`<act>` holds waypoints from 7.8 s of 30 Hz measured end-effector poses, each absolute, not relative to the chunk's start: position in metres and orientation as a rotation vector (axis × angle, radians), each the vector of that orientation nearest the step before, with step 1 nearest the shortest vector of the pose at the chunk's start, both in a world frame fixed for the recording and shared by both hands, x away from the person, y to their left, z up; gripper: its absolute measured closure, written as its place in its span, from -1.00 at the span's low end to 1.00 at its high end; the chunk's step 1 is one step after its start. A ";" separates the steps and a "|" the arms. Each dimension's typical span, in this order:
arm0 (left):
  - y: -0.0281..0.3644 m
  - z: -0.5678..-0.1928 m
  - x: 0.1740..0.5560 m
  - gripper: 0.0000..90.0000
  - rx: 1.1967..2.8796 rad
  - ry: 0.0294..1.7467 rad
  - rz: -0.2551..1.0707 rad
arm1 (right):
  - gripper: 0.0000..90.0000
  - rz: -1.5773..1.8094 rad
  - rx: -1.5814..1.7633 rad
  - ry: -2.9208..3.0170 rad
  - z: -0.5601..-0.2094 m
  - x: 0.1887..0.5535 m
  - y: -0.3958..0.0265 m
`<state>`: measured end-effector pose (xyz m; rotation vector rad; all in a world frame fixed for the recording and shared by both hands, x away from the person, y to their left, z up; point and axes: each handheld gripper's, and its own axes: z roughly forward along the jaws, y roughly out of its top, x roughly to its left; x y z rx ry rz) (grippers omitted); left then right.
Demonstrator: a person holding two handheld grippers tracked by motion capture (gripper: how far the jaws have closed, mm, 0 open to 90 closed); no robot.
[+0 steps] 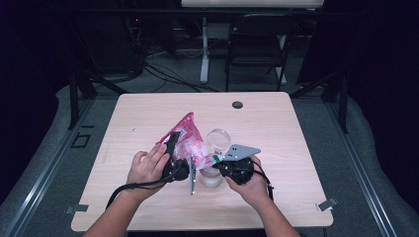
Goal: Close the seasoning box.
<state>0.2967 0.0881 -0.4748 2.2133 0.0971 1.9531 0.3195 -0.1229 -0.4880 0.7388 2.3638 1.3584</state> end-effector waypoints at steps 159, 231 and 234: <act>0.079 -0.472 0.297 0.42 2.288 -0.014 1.953 | 1.00 1.324 0.765 2.391 -0.495 0.323 -0.123; 0.073 -0.471 0.296 0.42 2.306 -0.049 1.949 | 1.00 1.298 0.765 2.388 -0.495 0.324 -0.123; 0.072 -0.471 0.296 0.42 2.304 -0.050 1.953 | 1.00 1.299 0.766 2.389 -0.495 0.324 -0.123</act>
